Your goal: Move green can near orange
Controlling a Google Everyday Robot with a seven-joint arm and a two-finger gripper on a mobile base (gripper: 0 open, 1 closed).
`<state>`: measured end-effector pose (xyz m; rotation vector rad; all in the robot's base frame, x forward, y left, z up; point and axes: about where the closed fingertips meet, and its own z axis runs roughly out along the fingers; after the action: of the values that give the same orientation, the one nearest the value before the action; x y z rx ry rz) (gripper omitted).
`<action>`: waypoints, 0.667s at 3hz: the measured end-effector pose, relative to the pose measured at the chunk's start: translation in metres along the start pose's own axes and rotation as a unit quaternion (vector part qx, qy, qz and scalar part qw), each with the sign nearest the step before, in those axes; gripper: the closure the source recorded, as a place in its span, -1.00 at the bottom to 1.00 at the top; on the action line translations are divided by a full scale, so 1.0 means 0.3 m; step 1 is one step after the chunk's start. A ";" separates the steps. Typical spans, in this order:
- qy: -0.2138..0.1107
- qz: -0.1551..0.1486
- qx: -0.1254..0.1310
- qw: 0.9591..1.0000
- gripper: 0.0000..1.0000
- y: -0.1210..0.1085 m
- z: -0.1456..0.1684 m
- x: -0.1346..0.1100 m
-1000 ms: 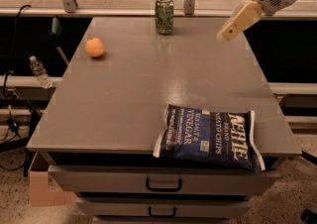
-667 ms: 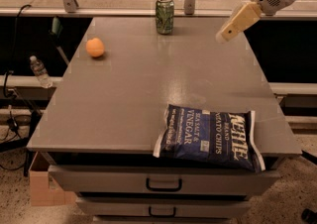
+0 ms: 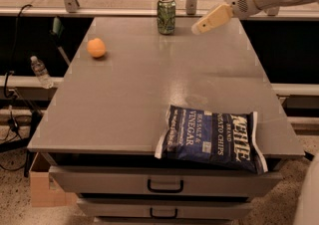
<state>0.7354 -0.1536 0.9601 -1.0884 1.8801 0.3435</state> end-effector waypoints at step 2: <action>-0.097 0.053 0.016 0.994 -1.00 -0.095 0.345 -0.068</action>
Offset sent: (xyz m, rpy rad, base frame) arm 0.1319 0.0848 -0.0457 0.3102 -0.1303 -0.0843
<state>0.8209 -0.0955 0.9253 -0.9017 1.7664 0.4624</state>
